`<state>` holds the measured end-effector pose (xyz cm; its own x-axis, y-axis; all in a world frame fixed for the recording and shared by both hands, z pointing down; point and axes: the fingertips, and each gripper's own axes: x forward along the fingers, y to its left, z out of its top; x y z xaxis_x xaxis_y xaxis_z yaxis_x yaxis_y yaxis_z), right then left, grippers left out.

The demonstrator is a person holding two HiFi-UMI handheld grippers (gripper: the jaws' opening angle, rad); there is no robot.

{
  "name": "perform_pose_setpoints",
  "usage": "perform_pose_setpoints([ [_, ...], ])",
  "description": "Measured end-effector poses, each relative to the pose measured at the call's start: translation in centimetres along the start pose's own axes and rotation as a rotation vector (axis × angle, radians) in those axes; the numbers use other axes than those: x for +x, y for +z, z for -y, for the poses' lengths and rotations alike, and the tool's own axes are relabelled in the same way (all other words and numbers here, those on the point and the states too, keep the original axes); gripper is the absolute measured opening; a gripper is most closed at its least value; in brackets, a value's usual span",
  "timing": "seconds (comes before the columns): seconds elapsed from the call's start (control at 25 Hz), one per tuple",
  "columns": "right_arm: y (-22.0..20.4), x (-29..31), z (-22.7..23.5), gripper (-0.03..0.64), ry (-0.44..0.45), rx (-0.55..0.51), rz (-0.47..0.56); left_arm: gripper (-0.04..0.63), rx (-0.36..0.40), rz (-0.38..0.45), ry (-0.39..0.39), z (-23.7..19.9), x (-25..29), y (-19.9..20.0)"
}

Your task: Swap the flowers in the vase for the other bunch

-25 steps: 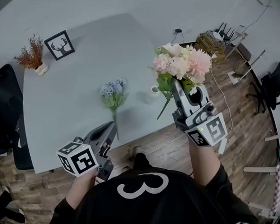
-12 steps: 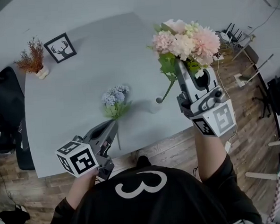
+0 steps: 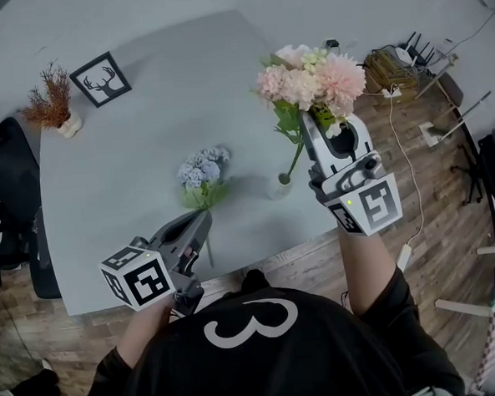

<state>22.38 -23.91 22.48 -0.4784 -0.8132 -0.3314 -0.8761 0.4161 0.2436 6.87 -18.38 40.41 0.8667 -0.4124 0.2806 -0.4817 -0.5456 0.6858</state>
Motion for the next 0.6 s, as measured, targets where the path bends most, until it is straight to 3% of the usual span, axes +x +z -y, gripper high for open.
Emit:
perform_pose_setpoints([
  [0.16, -5.7, -1.9, 0.3, 0.072, -0.026, -0.004, -0.075, 0.011, -0.004, -0.017, 0.009, -0.6, 0.6, 0.0],
  [0.6, -11.8, -3.6, -1.6, 0.077, -0.019, 0.072, -0.168, 0.011, -0.022, -0.036, 0.017, -1.9, 1.5, -0.1],
])
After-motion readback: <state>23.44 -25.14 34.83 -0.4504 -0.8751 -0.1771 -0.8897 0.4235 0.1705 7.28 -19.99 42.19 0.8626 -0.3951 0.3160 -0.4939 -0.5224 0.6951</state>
